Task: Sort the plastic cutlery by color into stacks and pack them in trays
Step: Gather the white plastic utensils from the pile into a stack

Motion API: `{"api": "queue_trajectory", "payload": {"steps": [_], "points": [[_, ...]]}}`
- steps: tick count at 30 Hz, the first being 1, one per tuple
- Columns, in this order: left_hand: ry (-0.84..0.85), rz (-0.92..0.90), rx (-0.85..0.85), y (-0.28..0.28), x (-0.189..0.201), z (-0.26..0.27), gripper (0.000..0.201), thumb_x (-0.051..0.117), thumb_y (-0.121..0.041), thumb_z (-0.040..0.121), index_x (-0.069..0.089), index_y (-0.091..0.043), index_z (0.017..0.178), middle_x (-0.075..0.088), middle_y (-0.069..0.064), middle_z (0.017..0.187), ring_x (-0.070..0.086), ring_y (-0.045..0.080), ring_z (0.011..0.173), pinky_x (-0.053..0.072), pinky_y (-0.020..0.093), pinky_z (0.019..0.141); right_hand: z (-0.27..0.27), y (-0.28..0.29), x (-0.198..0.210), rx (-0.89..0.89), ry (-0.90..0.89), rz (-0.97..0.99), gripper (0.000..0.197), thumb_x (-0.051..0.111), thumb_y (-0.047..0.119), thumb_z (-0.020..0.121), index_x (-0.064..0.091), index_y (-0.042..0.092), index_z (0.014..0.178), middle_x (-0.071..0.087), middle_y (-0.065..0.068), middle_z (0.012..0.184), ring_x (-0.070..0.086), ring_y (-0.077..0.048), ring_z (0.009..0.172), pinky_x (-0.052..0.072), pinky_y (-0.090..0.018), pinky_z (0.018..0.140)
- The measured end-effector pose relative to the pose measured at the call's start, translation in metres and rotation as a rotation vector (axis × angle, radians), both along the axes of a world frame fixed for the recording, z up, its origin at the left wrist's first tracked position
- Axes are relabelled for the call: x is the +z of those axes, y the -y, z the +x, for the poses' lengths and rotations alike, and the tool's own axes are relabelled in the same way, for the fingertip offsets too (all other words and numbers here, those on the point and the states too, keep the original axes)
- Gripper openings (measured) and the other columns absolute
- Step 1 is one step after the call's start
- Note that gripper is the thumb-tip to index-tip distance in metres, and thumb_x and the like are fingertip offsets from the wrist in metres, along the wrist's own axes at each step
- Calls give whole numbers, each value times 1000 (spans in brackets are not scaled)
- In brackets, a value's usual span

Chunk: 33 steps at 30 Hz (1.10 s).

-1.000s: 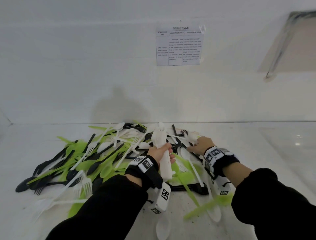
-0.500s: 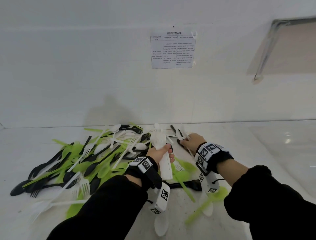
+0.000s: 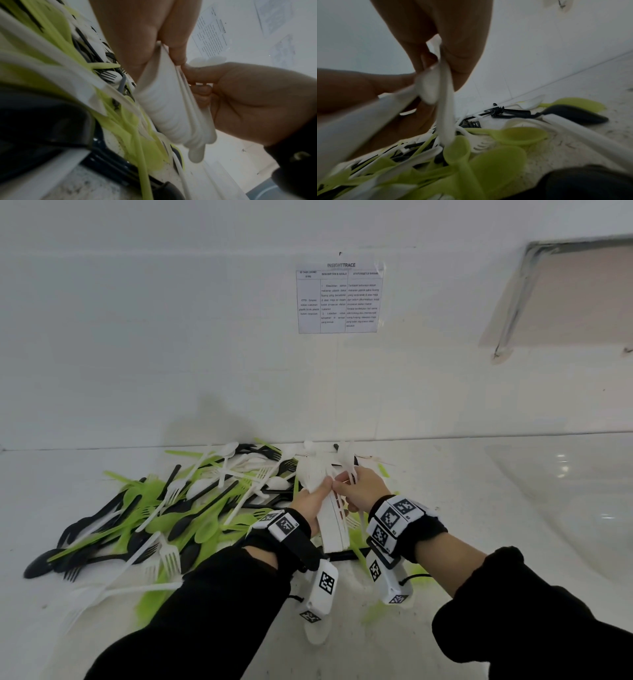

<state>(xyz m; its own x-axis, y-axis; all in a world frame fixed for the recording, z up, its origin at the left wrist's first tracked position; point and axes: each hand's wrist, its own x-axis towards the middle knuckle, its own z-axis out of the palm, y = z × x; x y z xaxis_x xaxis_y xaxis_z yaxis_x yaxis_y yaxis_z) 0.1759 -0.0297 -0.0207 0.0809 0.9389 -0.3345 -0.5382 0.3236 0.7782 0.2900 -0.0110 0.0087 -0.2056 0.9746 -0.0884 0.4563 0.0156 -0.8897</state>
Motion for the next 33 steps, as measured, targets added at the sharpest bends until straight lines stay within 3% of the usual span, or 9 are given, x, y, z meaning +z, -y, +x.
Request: {"api": "queue_trajectory", "payload": {"steps": [4, 7, 10, 16, 19, 24, 28, 31, 33], "points": [[23, 6, -4, 6, 1, -2, 25, 48, -20, 96, 60, -5, 113, 64, 15, 103, 63, 25, 85, 59, 35, 63, -5, 9, 1, 7, 30, 12, 15, 53, 18, 89, 58, 13, 76, 57, -2, 69, 53, -14, 56, 50, -27, 54], [-106, -16, 91, 9, -3, -2, 11, 61, -10, 89, 62, -2, 96, 63, 17, 84, 62, 26, 68, 57, 34, 55, -10, 18, 6, 12, -14, -101, 27, 42, 10, 90, 43, 15, 64, 44, -1, 64, 40, -13, 50, 33, -20, 40], [-158, -32, 151, 11, -6, -6, 6, 63, -5, 87, 60, -1, 83, 57, 13, 62, 58, 19, 46, 54, 29, 48, -11, 15, 5, -8, 58, -124, 29, 34, 10, 94, 37, 17, 66, 40, -2, 65, 38, -14, 54, 36, -26, 54], [-133, -1, 67, 20, 1, -6, 11, 60, -8, 89, 59, 1, 95, 57, 13, 74, 62, 22, 58, 54, 28, 51, -5, 18, -2, -64, 38, -47, 22, 54, 17, 89, 49, 12, 68, 59, -16, 78, 64, -37, 82, 52, -49, 84], [-128, 24, 71, 23, 3, -3, 20, 58, -9, 90, 58, 2, 106, 59, 13, 80, 62, 19, 61, 54, 28, 53, -4, 25, -1, -45, 51, -12, 19, 54, 17, 90, 53, 7, 74, 57, -15, 77, 60, -31, 76, 49, -42, 79], [-143, -1, 55, 31, 9, 1, 8, 55, -9, 92, 60, -5, 97, 60, 12, 85, 57, 22, 74, 50, 36, 65, -7, 31, -1, -9, 33, -21, 26, 42, 14, 96, 50, 7, 73, 53, -10, 77, 49, -20, 69, 40, -32, 68], [-109, 3, 77, 35, 11, 2, 15, 53, -6, 93, 59, -1, 105, 63, 16, 93, 61, 26, 81, 51, 38, 70, -9, 35, -4, 0, -38, -36, 27, 42, 12, 96, 60, -7, 91, 61, -16, 85, 61, -31, 83, 51, -36, 77], [-119, -14, 67, 38, 12, 1, 13, 55, -6, 92, 61, -1, 102, 62, 17, 91, 60, 27, 79, 51, 40, 72, -8, 39, -6, 9, -107, -50, 27, 41, 7, 96, 58, 10, 76, 55, -1, 69, 51, -13, 63, 42, -21, 55], [-128, -34, 80, 39, 12, 0, 21, 57, -7, 91, 59, -1, 111, 63, 17, 93, 61, 29, 80, 52, 43, 70, -10, 41, -4, 26, -137, -81, 21, 40, 8, 96, 60, 7, 90, 57, -4, 75, 54, -18, 68, 41, -24, 56]]}}
